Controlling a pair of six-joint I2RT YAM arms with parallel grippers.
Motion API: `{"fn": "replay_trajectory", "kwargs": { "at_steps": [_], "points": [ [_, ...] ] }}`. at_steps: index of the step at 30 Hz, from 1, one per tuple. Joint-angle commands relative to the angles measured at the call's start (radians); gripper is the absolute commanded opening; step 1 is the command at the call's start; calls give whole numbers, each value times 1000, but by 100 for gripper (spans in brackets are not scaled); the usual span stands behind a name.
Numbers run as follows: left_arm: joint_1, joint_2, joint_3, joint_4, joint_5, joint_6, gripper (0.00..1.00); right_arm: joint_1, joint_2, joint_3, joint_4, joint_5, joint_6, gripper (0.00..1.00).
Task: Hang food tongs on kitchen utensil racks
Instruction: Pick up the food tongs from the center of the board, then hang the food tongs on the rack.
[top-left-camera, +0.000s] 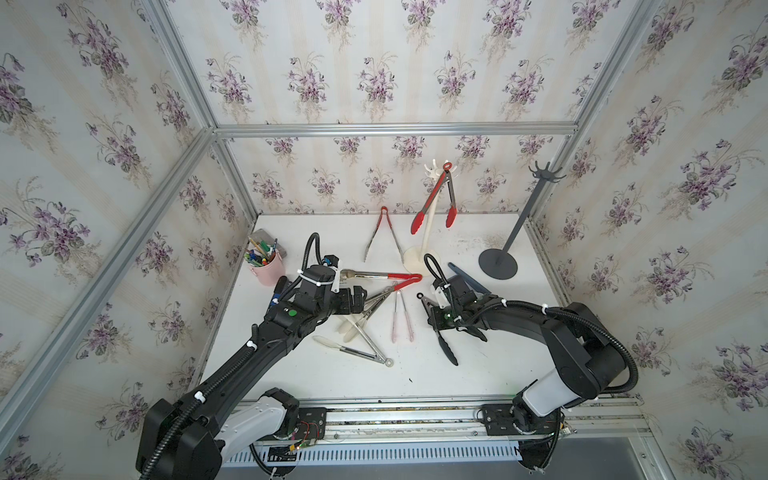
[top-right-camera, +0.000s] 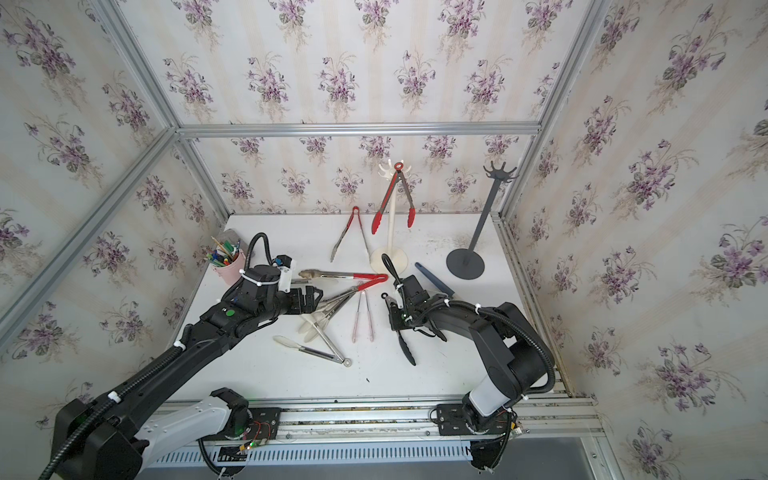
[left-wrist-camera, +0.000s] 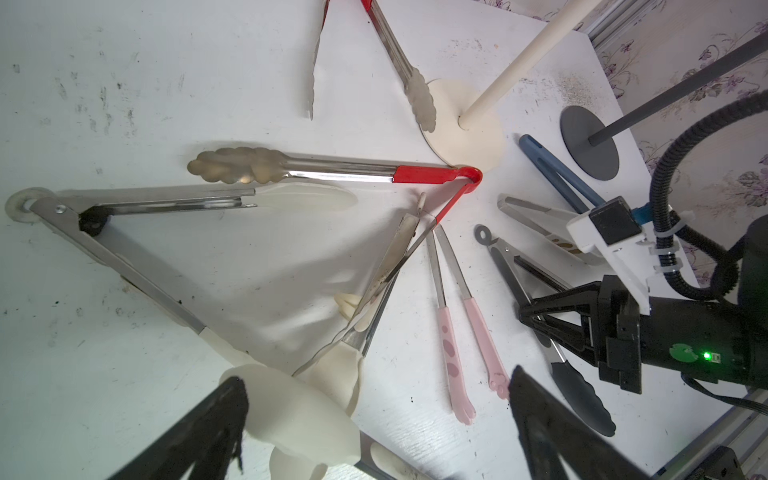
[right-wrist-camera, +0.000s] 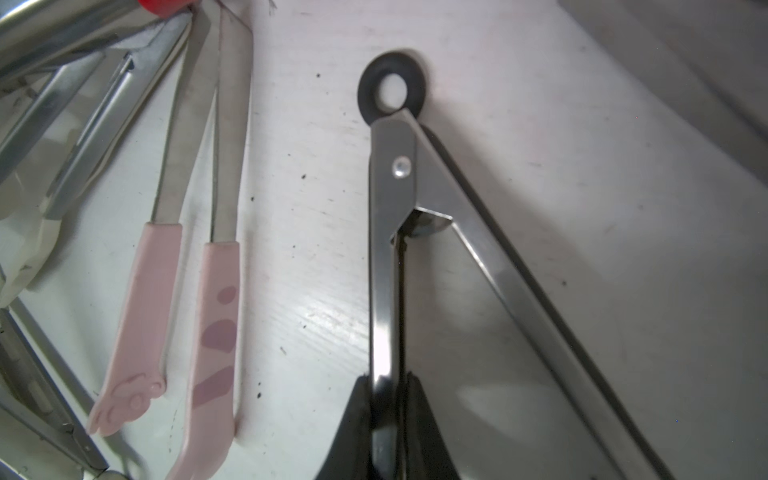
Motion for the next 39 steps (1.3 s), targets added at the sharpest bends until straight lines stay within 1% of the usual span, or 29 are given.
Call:
{"fn": "replay_trajectory", "kwargs": {
  "at_steps": [1,3,7,19,24,27,29,32,39],
  "points": [
    [1,-2,4,4,-10,-7,99,1,4,-5,0,40,-3,7],
    [1,-2,5,4,-10,-4,99,1,1,-4,5,40,-2,3],
    [1,-2,5,4,-11,-5,99,0,-30,-5,20,35,-12,0],
    [2,-2,7,2,-14,11,99,1,-192,-14,70,20,-57,0],
    [2,3,13,3,-12,16,99,-4,-276,1,86,-2,-104,0],
    [1,8,16,3,-11,19,99,-27,-310,21,79,-24,-129,0],
    [1,12,18,3,-9,22,99,-75,-331,33,82,-47,-143,0],
    [1,14,20,4,-9,24,99,-95,-368,56,84,-75,-187,0],
    [1,11,24,4,-4,27,99,-177,-418,92,110,-180,-240,0]
  ]
}}
